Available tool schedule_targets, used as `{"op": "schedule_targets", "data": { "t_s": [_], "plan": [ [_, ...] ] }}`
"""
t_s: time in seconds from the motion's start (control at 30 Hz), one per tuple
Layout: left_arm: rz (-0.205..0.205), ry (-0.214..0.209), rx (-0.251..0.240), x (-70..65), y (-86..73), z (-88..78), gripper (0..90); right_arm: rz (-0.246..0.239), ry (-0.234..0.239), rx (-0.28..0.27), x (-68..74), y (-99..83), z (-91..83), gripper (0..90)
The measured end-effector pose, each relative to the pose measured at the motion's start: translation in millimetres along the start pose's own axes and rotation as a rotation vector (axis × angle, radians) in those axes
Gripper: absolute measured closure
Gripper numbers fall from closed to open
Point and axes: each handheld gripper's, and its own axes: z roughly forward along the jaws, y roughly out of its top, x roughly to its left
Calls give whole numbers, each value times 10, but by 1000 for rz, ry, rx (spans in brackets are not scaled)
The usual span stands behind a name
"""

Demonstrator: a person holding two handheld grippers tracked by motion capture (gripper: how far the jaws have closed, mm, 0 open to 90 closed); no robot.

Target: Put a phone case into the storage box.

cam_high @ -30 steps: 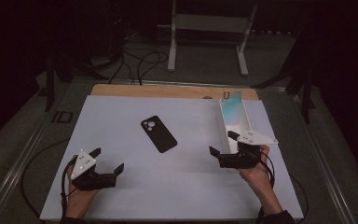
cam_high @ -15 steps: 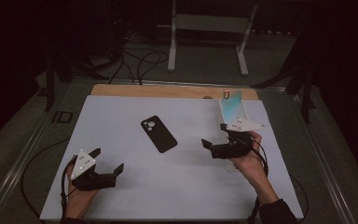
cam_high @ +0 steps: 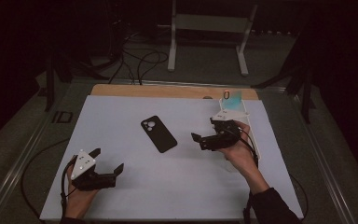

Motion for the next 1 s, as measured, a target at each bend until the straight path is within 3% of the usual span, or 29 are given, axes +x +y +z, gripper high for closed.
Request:
{"op": "schedule_targets", "data": {
  "t_s": [0.57, 1.0],
  "plan": [
    [-2, 0, -3, 5, -1, -7, 1, -17, 16, 59, 125, 207, 293, 79],
    [-3, 0, -4, 9, -1, -8, 1, -24, 11, 143, 222, 294, 582, 80]
  ]
}}
